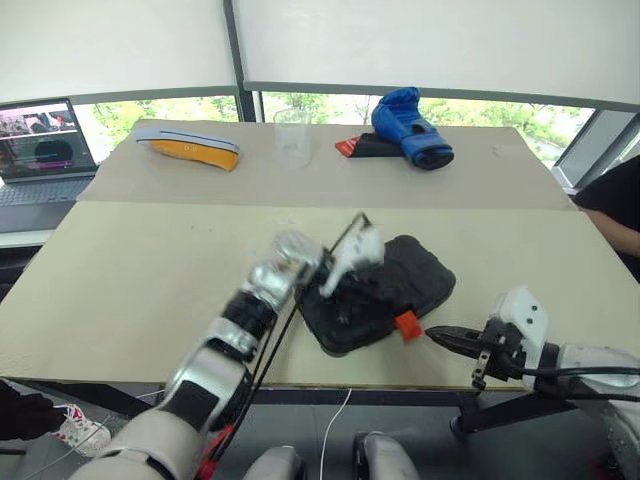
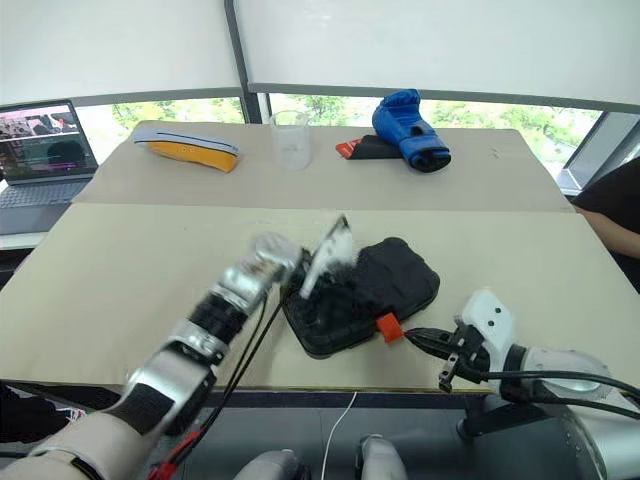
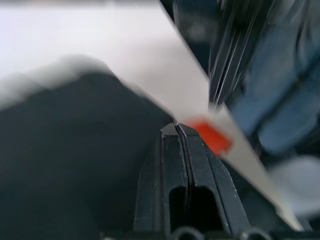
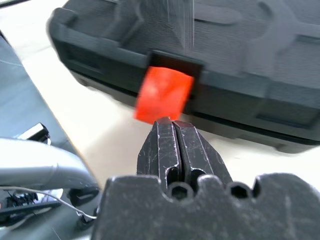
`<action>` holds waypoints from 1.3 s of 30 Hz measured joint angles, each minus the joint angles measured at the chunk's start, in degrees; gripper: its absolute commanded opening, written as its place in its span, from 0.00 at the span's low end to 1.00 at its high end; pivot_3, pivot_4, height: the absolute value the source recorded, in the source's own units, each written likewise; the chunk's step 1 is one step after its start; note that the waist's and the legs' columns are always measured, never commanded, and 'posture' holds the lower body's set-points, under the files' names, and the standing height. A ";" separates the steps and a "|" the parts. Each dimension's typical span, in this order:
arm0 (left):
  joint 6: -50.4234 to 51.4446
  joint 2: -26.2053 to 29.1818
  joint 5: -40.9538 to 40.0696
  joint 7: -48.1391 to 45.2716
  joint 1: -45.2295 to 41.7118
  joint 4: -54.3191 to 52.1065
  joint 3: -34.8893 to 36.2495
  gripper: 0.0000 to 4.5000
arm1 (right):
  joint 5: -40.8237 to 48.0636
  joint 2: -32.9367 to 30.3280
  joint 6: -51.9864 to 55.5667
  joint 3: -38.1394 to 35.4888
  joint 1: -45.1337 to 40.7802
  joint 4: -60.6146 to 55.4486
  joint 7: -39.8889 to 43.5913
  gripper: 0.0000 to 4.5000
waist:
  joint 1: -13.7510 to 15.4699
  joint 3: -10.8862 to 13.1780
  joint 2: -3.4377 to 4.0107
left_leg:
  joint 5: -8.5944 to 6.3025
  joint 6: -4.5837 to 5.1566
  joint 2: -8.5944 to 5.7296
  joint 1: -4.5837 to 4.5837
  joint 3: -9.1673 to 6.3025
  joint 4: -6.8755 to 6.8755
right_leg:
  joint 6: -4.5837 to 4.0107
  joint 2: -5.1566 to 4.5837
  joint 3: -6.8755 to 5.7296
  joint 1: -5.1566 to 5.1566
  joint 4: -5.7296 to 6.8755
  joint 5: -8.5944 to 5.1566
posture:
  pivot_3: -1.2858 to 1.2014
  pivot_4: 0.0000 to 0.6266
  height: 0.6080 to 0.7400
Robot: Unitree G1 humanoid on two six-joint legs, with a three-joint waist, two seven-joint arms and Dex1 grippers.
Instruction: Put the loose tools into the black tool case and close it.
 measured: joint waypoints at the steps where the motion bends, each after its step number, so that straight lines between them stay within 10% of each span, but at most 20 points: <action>1: -1.50 0.50 0.84 0.17 0.00 0.02 -0.45 0.01 | 0.20 0.09 0.05 0.00 0.04 -0.57 -0.34 0.02 | -0.03 -0.06 0.06 | 0.00 0.00 0.00 0.04 0.00 -0.01 | 0.01 0.00 0.03 0.04 0.00 0.00 | 0.52 0.24 0.93; 39: -6.14 4.76 2.42 -1.62 0.89 -0.25 -0.19 0.01 | -8.04 2.11 -3.48 13.99 -3.12 5.48 -5.88 0.02 | 0.09 -0.71 0.05 | -0.13 0.22 0.02 0.81 -0.10 -0.24 | 0.58 0.03 -0.07 0.94 -0.37 -0.35 | 0.52 0.24 0.93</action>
